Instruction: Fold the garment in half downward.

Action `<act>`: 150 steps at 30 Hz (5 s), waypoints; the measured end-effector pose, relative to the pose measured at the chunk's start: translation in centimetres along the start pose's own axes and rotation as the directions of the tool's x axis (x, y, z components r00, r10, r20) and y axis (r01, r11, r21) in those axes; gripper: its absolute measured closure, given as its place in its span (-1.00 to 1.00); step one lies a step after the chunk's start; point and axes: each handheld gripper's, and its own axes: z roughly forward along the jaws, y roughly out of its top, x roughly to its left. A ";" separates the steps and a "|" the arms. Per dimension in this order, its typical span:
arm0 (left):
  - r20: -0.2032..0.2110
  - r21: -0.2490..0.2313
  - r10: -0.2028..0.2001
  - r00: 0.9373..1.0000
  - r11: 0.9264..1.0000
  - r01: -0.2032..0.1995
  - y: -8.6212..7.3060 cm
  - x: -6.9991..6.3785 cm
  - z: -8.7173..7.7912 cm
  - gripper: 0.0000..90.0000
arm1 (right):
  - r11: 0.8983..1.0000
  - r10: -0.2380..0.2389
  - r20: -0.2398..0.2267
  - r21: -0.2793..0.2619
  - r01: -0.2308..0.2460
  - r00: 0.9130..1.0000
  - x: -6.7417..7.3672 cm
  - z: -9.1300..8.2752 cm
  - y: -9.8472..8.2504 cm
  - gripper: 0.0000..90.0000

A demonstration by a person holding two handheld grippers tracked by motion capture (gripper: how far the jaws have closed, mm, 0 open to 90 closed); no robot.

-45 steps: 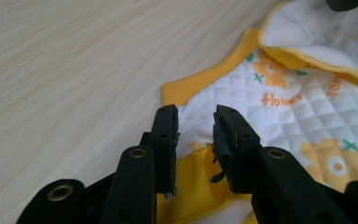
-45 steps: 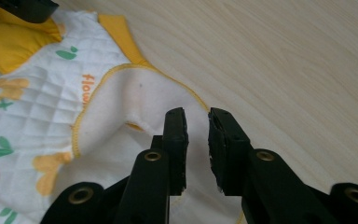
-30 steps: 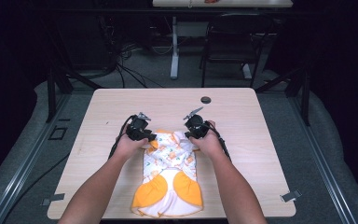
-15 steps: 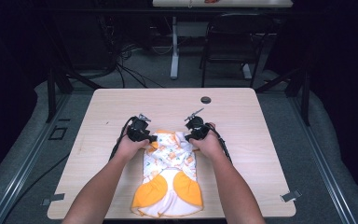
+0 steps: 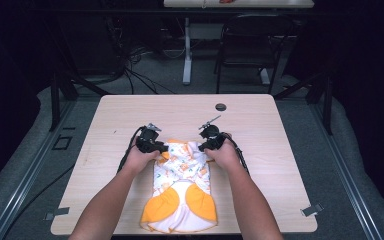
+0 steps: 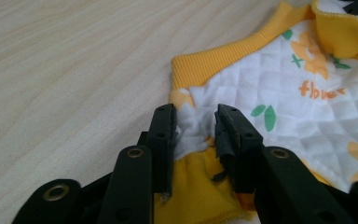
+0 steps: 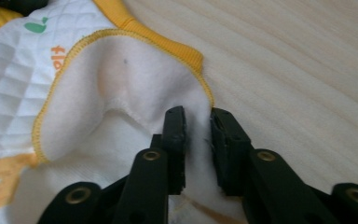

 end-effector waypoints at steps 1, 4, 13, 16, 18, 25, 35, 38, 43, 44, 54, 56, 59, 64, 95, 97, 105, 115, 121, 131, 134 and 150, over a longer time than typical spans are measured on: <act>0.000 0.000 0.000 1.000 1.000 0.000 0.0 0.0 0.0 0.55 | 1.000 0.000 0.000 0.000 0.000 1.000 0.0 0.0 0.0 0.75; 0.022 -0.002 -0.005 1.000 1.000 0.005 -0.1 0.0 0.0 0.66 | 1.000 -0.008 -0.004 -0.007 0.008 1.000 0.2 0.1 0.0 0.85; 0.040 0.007 0.003 0.999 1.000 -0.004 -0.1 0.0 -0.1 0.85 | 0.999 -0.017 0.009 -0.046 0.018 1.000 0.8 0.2 -0.3 0.92; 0.025 0.013 0.013 1.000 1.000 -0.013 -0.1 -0.1 -0.1 0.86 | 0.999 -0.017 0.005 -0.042 0.017 1.000 0.8 0.2 -0.3 0.93; 0.026 0.019 0.009 1.000 1.000 -0.010 0.0 -0.2 -0.1 0.87 | 0.999 -0.036 0.018 -0.022 0.036 0.999 0.8 0.1 -0.1 0.93; 0.012 0.042 0.022 1.000 0.999 -0.022 0.4 -0.4 -0.2 0.88 | 0.999 -0.045 0.032 -0.013 0.046 0.998 1.1 -0.1 0.0 0.94; 0.011 0.021 0.029 1.000 0.999 -0.029 1.2 -0.3 -1.5 0.89 | 0.996 -0.057 0.021 -0.067 0.058 0.998 1.4 -1.7 0.6 0.94; 0.015 0.007 0.037 0.999 0.999 -0.037 1.5 -0.4 -2.0 0.89 | 0.994 -0.065 0.020 -0.085 0.067 0.998 1.5 -2.2 0.6 0.95; 0.012 -0.010 0.043 0.999 0.999 -0.043 1.6 -0.6 -2.9 0.89 | 0.989 -0.099 0.038 -0.108 0.102 0.994 1.7 -3.3 0.7 0.94; 0.009 -0.014 0.050 0.999 0.999 -0.049 1.8 -0.7 -3.2 0.89 | 0.988 -0.094 0.035 -0.122 0.098 0.995 1.8 -3.5 0.7 0.95; -0.017 -0.062 0.068 0.998 0.996 -0.069 3.0 -0.8 -5.4 0.89 | 0.979 -0.145 0.071 -0.132 0.153 0.987 2.3 -5.5 1.8 0.95; -0.018 -0.064 0.069 0.997 0.995 -0.070 3.2 -0.7 -5.7 0.89 | 0.978 -0.139 0.072 -0.144 0.149 0.988 2.4 -6.0 2.0 0.95; -0.027 -0.079 0.073 0.997 0.994 -0.075 3.5 -0.7 -6.4 0.89 | 0.975 -0.151 0.080 -0.153 0.162 0.985 2.5 -6.5 2.2 0.95; -0.042 -0.107 0.074 0.996 0.991 -0.078 4.0 -0.6 -7.4 0.89 | 0.967 -0.160 0.091 -0.184 0.174 0.983 2.7 -7.6 2.9 0.95; -0.017 -0.190 0.139 0.990 0.972 -0.140 3.3 -1.9 -9.2 0.89 | 0.943 -0.231 0.120 -0.216 0.253 0.966 4.0 -10.0 1.6 0.95; -0.014 -0.188 0.147 0.989 0.971 -0.147 3.1 -2.0 -9.2 0.89 | 0.944 -0.233 0.117 -0.211 0.253 0.966 4.0 -10.0 1.2 0.95; 0.013 -0.177 0.157 0.987 0.972 -0.153 1.7 -2.6 -9.0 0.89 | 0.940 -0.262 0.108 -0.196 0.279 0.959 4.5 -9.9 0.1 0.95; 0.050 -0.146 0.179 0.983 0.975 -0.170 -0.6 -2.9 -8.6 0.89 | 0.935 -0.304 0.079 -0.165 0.313 0.949 5.6 -9.3 -1.4 0.95; 0.073 -0.140 0.187 0.980 0.974 -0.175 -1.8 -3.2 -8.3 0.89 | 0.931 -0.335 0.066 -0.128 0.341 0.940 6.1 -8.6 -2.4 0.94; 0.097 -0.131 0.182 0.978 0.977 -0.169 -3.6 -3.5 -7.8 0.88 | 0.936 -0.331 0.032 -0.118 0.333 0.943 6.8 -7.6 -4.3 0.94; 0.101 -0.126 0.184 0.978 0.977 -0.171 -4.0 -3.7 -7.7 0.88 | 0.938 -0.325 0.025 -0.121 0.325 0.946 7.1 -7.1 -4.8 0.94; 0.121 -0.123 0.175 0.977 0.979 -0.160 -5.9 -4.2 -7.3 0.84 | 0.952 -0.283 -0.021 -0.128 0.278 0.959 7.6 -6.5 -6.4 0.90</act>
